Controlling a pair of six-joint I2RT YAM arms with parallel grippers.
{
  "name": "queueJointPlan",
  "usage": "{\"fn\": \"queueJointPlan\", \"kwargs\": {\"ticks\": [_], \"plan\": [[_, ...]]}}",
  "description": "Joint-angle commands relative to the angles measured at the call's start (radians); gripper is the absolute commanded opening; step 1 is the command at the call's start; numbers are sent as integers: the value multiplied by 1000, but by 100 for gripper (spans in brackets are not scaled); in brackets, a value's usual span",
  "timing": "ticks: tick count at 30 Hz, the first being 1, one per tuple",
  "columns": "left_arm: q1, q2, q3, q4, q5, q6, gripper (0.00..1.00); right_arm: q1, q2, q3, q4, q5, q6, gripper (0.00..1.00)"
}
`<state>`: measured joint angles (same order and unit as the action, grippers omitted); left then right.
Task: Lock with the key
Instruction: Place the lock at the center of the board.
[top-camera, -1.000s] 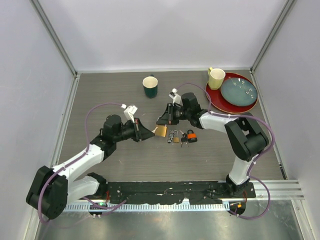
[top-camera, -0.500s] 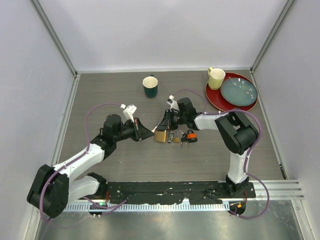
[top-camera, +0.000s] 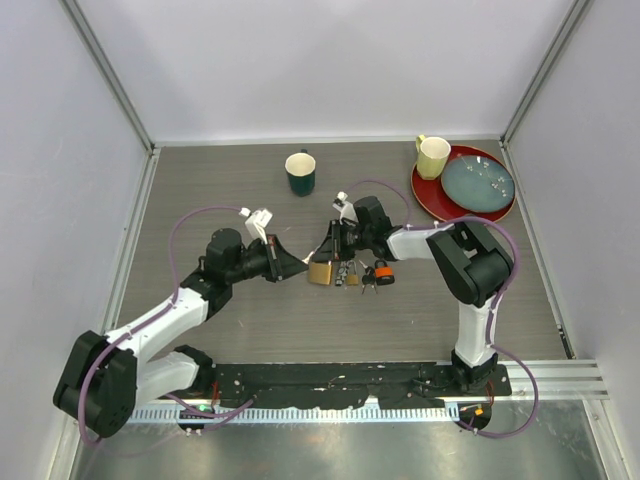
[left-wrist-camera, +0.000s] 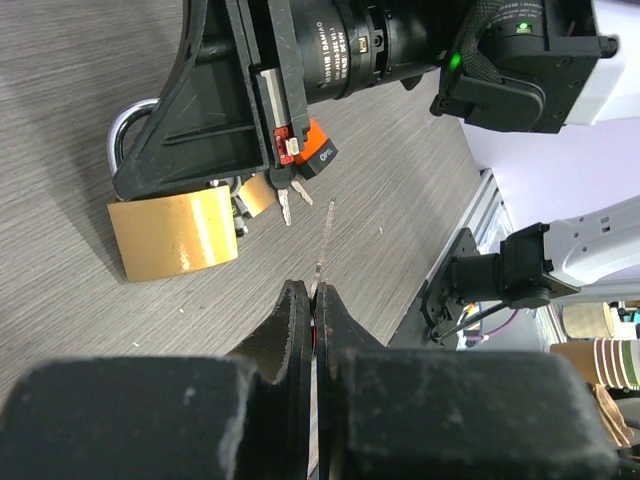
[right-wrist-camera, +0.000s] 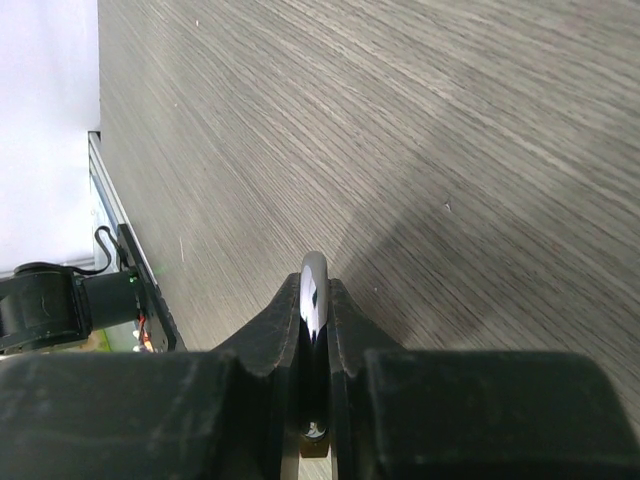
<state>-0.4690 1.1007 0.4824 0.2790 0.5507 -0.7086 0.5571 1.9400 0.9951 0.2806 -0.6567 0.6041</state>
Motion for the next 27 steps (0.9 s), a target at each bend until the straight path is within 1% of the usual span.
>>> {"fn": "queueJointPlan", "kwargs": {"ticks": [1, 2, 3, 6, 7, 12, 13, 14, 17, 21, 27], "plan": [[6, -41, 4, 29, -3, -3, 0, 6, 20, 46, 68, -23, 0, 11], [4, -42, 5, 25, -3, -2, 0, 6, 23, 48, 63, -23, -1, 12], [4, -44, 4, 19, -3, -2, 0, 6, 24, 50, 57, -21, -9, 16], [4, -48, 2, 19, -5, -2, 0, 6, 25, 50, 49, -23, -24, 18], [4, -48, -1, 19, -5, -2, 0, 7, 25, 56, 43, -20, -29, 20], [6, -58, -5, 14, -9, -5, 0, 6, 31, 82, -33, -3, -73, 32], [6, -64, -10, 12, -12, -2, 0, 7, 28, 83, -40, -1, -81, 33], [6, -65, -11, 11, -14, -2, 0, 6, 25, 83, -44, 3, -81, 37], [7, -65, -15, 5, -20, 0, 0, 7, 17, 83, -57, 11, -90, 43], [7, -61, -24, 9, -28, 1, 0, 6, 19, 97, -89, 25, -109, 46], [6, -58, -25, 11, -28, 1, 0, 6, 33, 118, -90, 16, -116, 53]]}}
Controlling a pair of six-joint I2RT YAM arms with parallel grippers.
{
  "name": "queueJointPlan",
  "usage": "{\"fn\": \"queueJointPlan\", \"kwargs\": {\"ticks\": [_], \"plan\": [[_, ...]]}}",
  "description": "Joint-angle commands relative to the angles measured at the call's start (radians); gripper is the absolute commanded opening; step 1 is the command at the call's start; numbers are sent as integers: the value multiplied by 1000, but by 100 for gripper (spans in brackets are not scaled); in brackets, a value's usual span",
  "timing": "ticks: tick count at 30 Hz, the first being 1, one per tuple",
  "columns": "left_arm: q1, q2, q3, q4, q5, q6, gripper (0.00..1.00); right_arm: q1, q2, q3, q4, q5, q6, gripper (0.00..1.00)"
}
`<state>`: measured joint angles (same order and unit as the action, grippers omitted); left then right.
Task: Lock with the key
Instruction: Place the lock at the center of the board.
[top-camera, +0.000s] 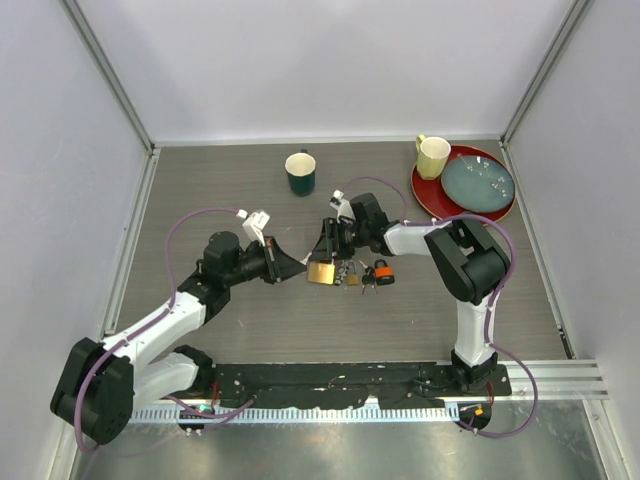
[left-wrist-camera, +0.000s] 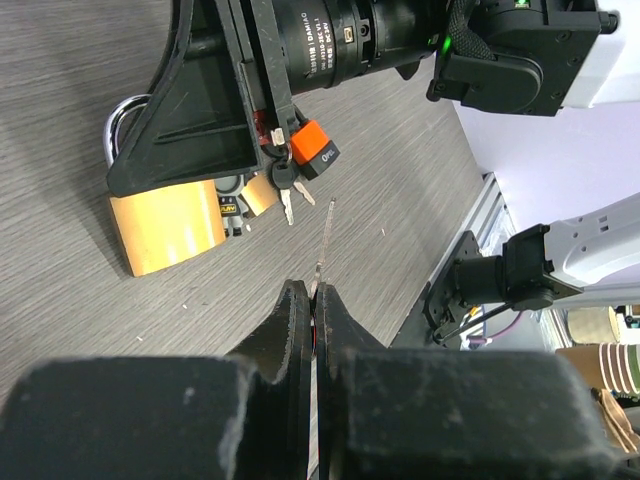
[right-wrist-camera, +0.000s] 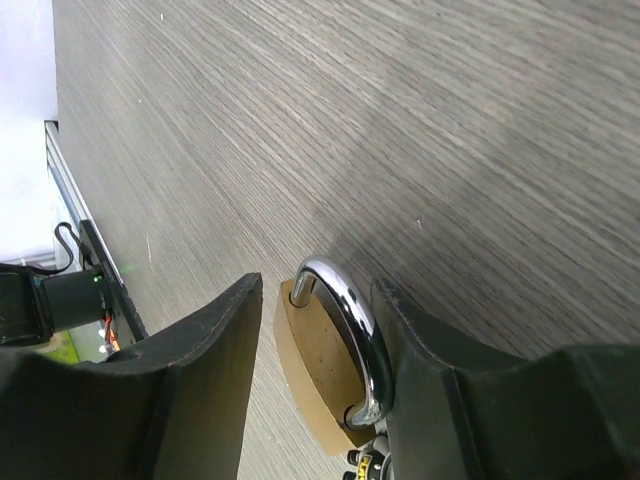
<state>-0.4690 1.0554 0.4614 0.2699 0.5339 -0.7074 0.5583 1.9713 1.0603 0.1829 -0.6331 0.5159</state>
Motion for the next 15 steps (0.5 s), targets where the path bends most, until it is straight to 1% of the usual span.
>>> {"fn": "queueJointPlan", "kwargs": {"ticks": [1, 9, 15], "plan": [[6, -14, -4, 19, -12, 0, 0, 6, 3, 55, 1, -10, -28, 55], [6, -6, -1, 8, -15, 8, 0, 8, 9, 86, -31, 23, -42, 60], [7, -1, 2, -3, -23, 16, 0, 9, 0, 115, -72, 70, -59, 61]]}}
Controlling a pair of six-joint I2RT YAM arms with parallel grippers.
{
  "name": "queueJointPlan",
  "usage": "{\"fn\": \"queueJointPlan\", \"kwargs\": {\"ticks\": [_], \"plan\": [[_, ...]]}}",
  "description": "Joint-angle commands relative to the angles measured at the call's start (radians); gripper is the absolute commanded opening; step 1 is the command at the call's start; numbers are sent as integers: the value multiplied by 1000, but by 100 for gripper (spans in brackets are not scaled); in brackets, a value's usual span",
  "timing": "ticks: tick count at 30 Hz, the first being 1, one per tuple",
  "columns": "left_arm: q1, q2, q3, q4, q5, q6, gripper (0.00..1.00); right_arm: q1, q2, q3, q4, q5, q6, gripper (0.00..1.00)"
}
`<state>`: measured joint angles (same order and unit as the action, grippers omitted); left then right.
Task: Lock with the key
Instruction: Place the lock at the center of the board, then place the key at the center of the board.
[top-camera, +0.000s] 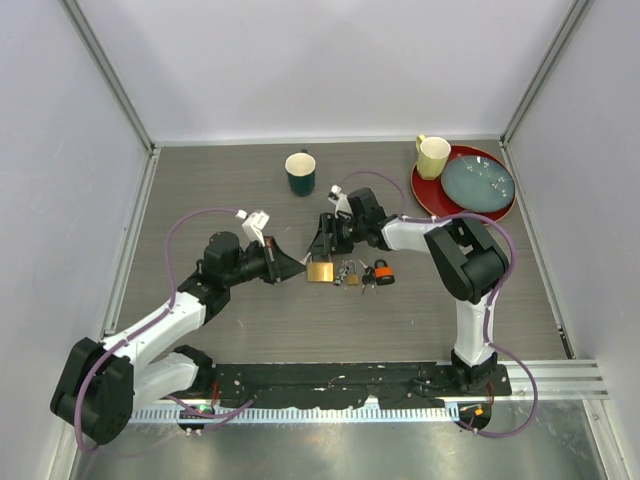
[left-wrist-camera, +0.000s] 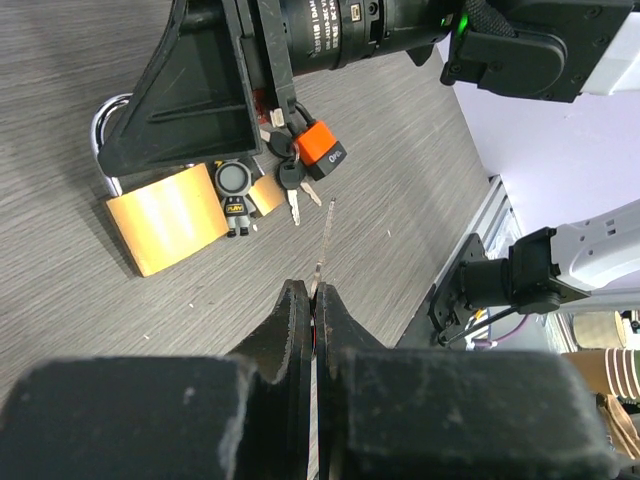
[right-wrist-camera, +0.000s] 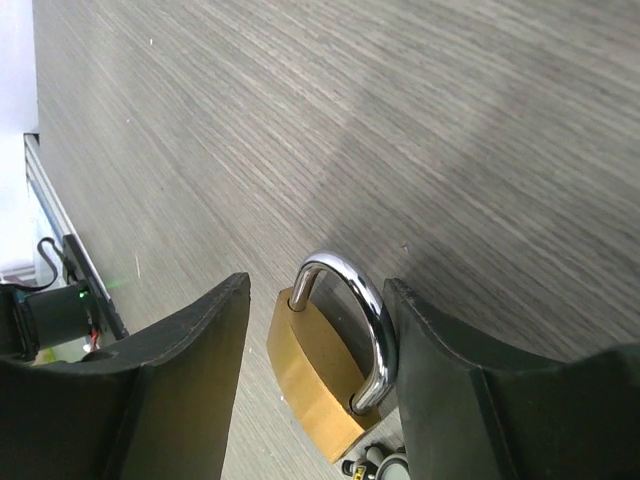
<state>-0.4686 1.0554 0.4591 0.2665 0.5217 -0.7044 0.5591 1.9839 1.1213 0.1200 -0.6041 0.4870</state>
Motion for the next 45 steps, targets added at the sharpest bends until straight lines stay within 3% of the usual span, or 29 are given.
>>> {"fn": "queueJointPlan", "kwargs": {"ticks": [1, 14, 22, 31, 45], "plan": [[7, -3, 9, -9, -8, 13, 0, 9, -22, 49, -11, 55, -33, 62], [5, -41, 16, -53, -32, 28, 0, 9, -213, 29, -77, 286, -48, 67], [5, -35, 10, -49, -32, 23, 0, 7, -496, -118, 33, 388, -16, 82], [5, -21, 10, -46, -60, 25, 0, 7, -681, -202, 70, 440, 2, 89], [7, 265, 107, -109, -236, 75, 0, 5, -714, -256, 75, 359, -21, 90]]}}
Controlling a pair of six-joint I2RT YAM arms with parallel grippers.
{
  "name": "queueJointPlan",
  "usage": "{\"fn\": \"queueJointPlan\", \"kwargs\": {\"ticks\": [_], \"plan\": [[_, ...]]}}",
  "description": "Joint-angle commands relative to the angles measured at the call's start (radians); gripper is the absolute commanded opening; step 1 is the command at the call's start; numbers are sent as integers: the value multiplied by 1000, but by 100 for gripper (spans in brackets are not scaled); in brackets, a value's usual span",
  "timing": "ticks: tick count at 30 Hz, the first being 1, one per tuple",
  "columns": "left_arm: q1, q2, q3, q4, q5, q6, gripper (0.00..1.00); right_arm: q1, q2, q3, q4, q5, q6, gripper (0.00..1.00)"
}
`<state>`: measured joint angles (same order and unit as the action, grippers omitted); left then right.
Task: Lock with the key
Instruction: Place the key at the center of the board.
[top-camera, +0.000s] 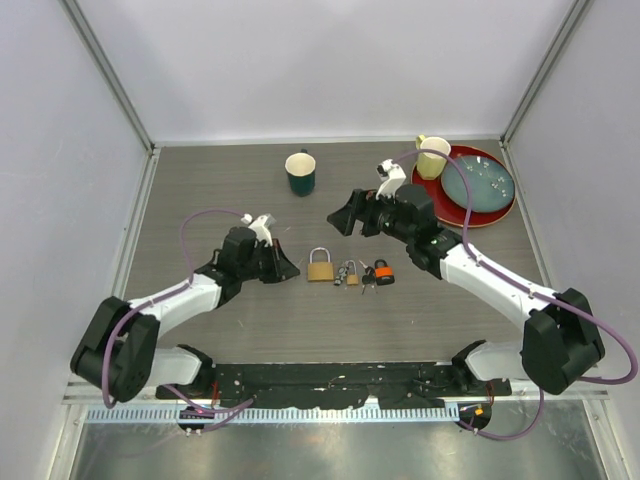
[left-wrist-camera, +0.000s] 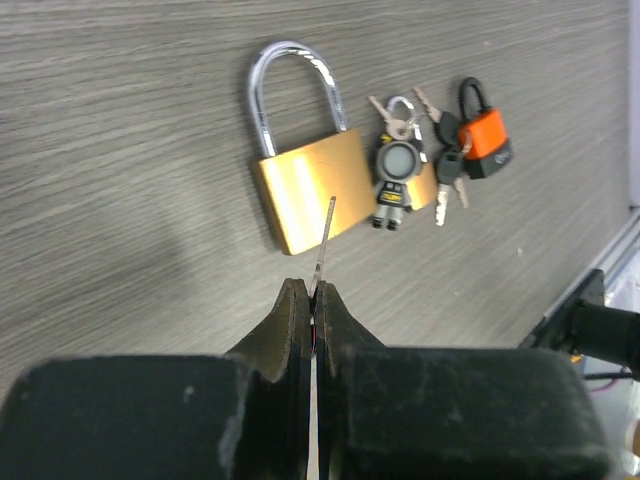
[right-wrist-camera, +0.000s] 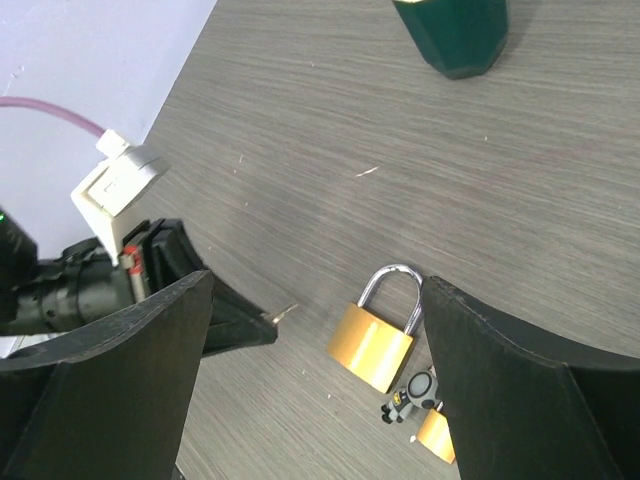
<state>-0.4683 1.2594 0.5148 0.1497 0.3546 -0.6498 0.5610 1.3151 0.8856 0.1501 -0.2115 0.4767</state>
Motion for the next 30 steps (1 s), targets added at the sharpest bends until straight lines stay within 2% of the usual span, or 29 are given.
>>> {"fn": "queueJointPlan", "kwargs": {"ticks": [1, 22, 25, 28, 29, 30], "plan": [[7, 73, 56, 10, -78, 18, 0, 4, -51, -23, 42, -37, -13, 89], [7, 294, 174, 24, -92, 18, 0, 7, -62, -28, -1, -57, -38, 89], [7, 308, 172, 40, -83, 12, 3, 5, -66, -30, -7, -55, -39, 90], [7, 311, 172, 42, -83, 15, 21, 4, -66, -33, -6, -49, -36, 90], [7, 308, 171, 44, -80, 16, 32, 4, -65, -33, -6, -52, -35, 90], [7, 302, 169, 48, -80, 13, 38, 4, -65, -31, -6, -55, -35, 90]]}}
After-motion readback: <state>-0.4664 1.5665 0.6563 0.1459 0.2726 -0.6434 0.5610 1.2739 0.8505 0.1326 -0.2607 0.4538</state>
